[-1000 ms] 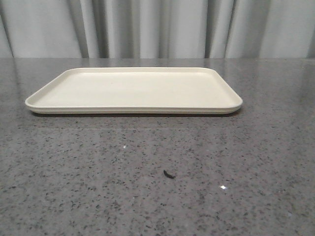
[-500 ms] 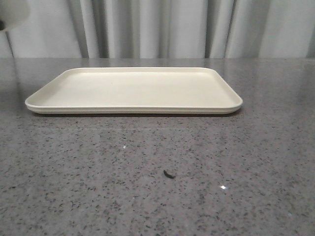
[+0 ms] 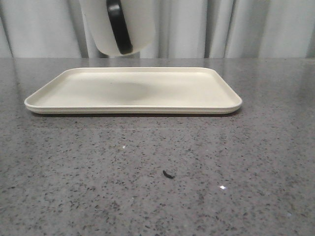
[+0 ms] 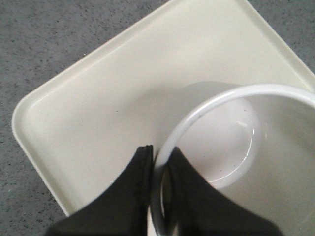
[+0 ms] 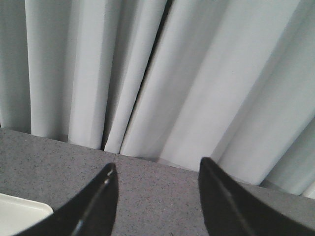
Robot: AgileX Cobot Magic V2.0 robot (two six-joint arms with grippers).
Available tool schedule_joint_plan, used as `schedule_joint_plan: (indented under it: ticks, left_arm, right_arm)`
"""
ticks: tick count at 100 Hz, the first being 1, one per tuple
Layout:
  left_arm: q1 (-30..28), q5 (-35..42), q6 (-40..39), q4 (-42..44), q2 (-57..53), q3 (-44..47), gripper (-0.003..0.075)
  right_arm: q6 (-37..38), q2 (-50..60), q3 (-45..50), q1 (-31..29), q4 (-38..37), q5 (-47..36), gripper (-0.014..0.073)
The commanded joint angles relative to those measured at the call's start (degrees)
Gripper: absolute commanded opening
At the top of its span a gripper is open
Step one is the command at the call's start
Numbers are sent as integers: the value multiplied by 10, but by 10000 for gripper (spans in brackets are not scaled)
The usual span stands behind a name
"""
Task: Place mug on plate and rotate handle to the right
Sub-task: 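Lower the mug onto the tray and open the left gripper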
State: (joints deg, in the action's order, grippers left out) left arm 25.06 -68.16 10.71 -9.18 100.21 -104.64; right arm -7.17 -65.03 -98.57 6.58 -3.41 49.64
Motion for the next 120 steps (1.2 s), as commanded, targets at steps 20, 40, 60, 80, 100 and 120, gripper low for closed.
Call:
schedule_joint_plan:
  ticks: [20, 40, 60, 80, 100, 120]
  left_arm:
    - [7, 0, 0, -18, 24, -24, -11]
    - [7, -15, 2, -19, 40, -24, -11]
    - [7, -17, 2, -30, 49, -24, -11]
    - [7, -32, 2, -33, 64, -24, -11]
    - [7, -36, 2, -33, 70, -24, -10]
    - [7, -42, 4, -31, 70, -24, -6]
  right_arm:
    - [-6, 8, -16, 2, -10, -35, 384]
    - [-6, 8, -16, 2, -10, -35, 384]
    - [-6, 8, -16, 2, -10, -36, 384]
    - [-6, 8, -16, 2, -10, -36, 384]
    - [-6, 8, -16, 2, -10, -33, 384]
    - [-6, 8, -16, 2, -10, -33, 384]
